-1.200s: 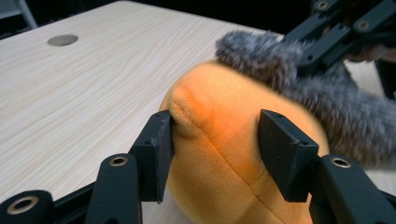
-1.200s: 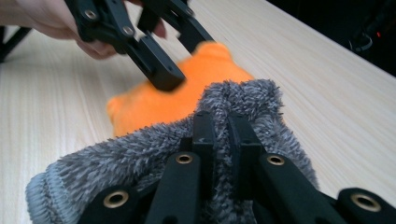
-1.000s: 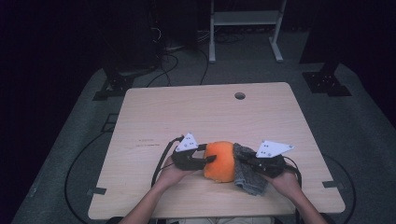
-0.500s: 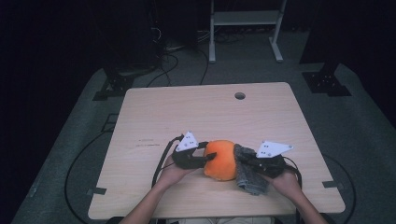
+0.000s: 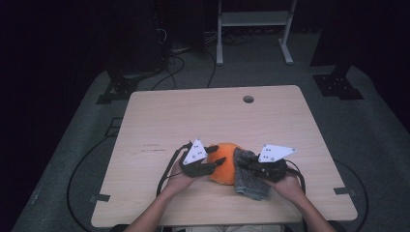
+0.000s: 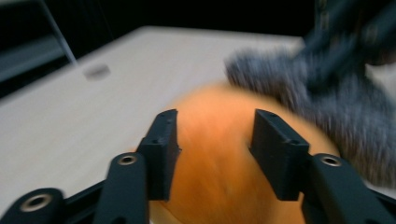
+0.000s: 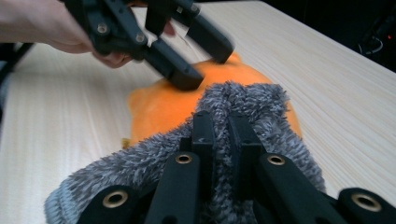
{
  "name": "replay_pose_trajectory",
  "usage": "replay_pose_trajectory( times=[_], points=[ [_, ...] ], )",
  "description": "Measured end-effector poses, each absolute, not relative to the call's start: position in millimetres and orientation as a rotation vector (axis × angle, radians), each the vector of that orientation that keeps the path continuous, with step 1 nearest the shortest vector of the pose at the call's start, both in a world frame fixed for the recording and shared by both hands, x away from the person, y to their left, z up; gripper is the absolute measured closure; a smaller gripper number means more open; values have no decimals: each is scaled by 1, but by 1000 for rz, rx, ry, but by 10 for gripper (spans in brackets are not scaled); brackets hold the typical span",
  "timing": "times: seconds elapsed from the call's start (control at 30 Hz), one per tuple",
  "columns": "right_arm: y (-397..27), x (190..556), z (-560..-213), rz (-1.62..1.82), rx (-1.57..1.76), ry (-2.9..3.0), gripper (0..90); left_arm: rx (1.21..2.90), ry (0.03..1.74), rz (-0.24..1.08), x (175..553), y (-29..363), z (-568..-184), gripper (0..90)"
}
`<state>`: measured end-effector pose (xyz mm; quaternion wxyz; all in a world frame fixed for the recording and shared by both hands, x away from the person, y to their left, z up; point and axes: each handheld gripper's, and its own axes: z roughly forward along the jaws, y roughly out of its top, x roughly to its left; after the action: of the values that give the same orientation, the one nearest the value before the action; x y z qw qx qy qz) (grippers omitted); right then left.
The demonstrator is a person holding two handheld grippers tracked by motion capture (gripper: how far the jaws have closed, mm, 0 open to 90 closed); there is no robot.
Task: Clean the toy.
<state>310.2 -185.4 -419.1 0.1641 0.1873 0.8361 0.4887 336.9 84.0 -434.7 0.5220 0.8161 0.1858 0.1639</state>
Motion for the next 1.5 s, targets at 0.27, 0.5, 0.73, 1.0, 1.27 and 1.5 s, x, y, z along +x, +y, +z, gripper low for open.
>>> replay_pose_trajectory(
  times=[0.27,0.5,0.73,1.0,1.27,1.5],
  points=[
    [-214,313,-429,1308,703,2363,824,1953,537,327,346,88,-438,515],
    [-188,302,-420,1379,542,2380,821,1934,592,298,353,91,-441,515],
    [-207,312,-433,1257,679,2375,824,1932,607,278,355,93,-441,515],
    [-188,305,-421,1396,581,2346,823,1937,613,260,356,94,-439,500],
    [-210,315,-436,1255,721,2353,823,1962,572,229,357,97,-436,473],
    [-194,300,-423,1426,581,2330,823,1970,585,231,359,93,-436,498]
  ],
)
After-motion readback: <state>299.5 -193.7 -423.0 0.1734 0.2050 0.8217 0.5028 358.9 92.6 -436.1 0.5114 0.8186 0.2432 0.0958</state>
